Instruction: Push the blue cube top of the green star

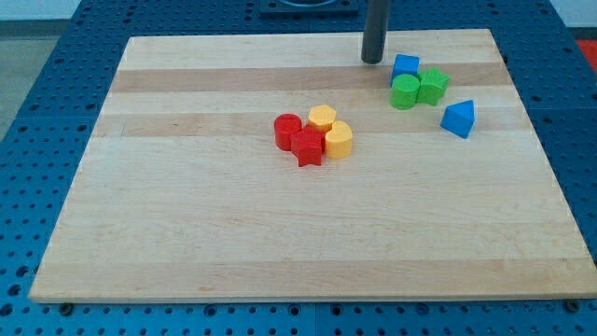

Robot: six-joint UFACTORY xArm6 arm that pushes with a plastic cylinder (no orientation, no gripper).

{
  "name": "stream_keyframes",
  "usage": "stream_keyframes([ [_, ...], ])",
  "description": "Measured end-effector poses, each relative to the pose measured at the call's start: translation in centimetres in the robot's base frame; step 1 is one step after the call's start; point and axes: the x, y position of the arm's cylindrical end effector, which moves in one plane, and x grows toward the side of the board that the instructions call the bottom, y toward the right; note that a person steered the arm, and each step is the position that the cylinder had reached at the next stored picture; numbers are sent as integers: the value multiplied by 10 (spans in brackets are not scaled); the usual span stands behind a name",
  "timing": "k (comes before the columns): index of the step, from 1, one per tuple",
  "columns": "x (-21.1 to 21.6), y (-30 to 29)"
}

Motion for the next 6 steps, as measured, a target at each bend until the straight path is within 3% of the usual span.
stream_keyframes([
  [6,23,63],
])
